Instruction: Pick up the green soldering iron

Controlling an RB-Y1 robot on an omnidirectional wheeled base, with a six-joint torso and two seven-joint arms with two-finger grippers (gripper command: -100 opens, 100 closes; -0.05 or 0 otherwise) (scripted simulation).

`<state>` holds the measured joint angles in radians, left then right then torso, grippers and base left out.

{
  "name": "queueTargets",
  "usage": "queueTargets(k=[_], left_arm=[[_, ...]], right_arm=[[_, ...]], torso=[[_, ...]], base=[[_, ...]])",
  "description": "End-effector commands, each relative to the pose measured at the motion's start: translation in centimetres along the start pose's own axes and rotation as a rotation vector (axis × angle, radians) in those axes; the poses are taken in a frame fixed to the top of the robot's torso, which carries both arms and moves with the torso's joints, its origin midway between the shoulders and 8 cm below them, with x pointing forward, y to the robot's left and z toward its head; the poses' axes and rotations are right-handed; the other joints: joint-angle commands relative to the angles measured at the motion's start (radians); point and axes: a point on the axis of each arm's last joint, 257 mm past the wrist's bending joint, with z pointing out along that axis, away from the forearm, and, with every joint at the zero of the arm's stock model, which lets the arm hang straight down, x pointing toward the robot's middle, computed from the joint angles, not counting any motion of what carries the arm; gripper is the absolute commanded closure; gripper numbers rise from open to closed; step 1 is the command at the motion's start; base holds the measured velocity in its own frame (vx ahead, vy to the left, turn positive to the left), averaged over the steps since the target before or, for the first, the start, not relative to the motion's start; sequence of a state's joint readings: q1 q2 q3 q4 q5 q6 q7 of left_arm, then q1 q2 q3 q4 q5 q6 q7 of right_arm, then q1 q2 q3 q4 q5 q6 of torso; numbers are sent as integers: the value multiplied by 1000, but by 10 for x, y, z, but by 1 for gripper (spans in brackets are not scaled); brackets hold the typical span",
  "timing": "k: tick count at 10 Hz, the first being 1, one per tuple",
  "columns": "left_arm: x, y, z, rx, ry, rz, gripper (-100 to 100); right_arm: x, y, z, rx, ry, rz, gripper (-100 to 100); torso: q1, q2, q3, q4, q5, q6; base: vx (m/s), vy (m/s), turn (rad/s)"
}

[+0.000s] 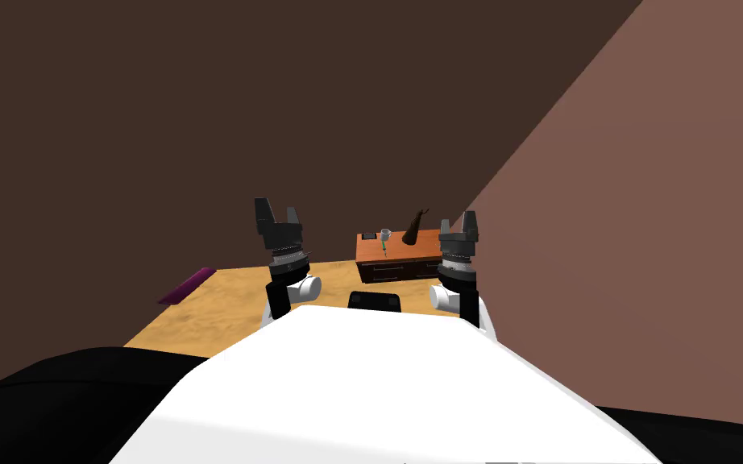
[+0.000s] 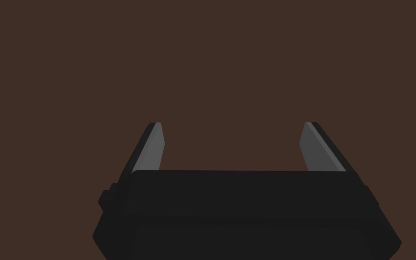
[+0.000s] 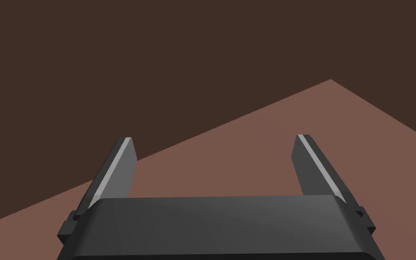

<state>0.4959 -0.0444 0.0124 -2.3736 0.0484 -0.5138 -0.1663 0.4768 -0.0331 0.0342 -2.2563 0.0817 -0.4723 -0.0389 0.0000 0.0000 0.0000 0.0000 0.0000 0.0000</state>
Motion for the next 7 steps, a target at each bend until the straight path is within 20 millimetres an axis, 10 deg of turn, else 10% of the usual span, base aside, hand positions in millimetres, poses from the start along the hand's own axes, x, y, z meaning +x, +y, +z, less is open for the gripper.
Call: queueTargets(k=[1,7], left_arm=[[0,0,0,0,0,0,0],[0,0,0,0,0,0,0]], right_arm=[[-1,-15,-5,38,22,-16,-100],[-26,-96,-42,264,39,-72,-100]], torso=[[0,0,0,0,0,0],[-4,-1,-1,0,-1,0]], base=[[4,-20,288],[5,-53,392]])
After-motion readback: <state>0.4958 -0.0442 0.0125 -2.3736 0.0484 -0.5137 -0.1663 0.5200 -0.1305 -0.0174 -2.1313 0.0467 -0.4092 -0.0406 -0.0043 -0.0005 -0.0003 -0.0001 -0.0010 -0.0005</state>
